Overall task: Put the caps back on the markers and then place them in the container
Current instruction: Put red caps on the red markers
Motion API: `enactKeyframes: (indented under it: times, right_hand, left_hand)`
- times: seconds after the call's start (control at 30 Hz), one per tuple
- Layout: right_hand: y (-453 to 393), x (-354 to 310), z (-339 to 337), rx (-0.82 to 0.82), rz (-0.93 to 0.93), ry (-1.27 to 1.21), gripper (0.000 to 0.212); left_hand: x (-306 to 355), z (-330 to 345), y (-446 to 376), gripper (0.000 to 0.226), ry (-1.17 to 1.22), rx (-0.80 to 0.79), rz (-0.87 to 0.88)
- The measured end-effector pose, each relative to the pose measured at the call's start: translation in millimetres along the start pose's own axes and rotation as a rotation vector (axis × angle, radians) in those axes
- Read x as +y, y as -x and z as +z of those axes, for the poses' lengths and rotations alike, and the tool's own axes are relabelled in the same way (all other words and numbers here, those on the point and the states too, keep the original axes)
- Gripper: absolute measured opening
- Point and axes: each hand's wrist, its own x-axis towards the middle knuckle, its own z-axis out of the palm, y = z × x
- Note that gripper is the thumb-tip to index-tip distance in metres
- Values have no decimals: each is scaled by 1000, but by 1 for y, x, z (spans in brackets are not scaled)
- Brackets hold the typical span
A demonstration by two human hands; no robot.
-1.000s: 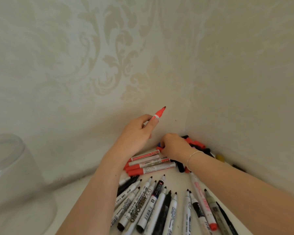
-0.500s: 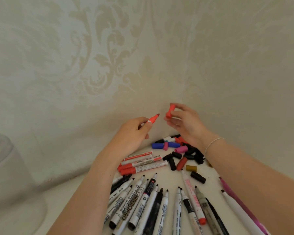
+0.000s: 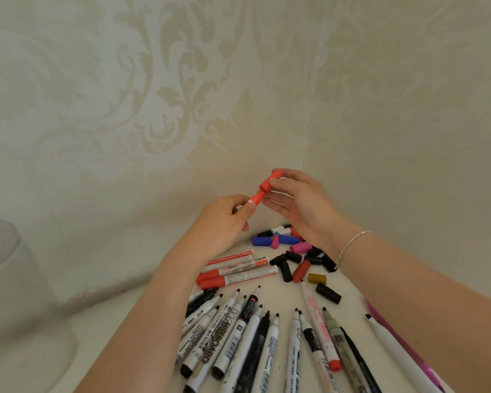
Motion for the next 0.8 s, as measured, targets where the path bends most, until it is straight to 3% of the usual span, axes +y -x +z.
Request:
enactKeyframes:
  times: [0.3, 0.43, 0.8]
  right_hand:
    - [2, 0, 7, 10, 29, 166, 20]
    - [2, 1, 11, 50, 23, 241, 8]
    - [5, -4, 22, 165, -67, 449, 11]
  left_hand:
    - [1, 4, -1, 24, 9, 22, 17]
    - [2, 5, 1, 21, -17, 17, 22]
    - [12, 9, 1, 27, -46, 115, -3]
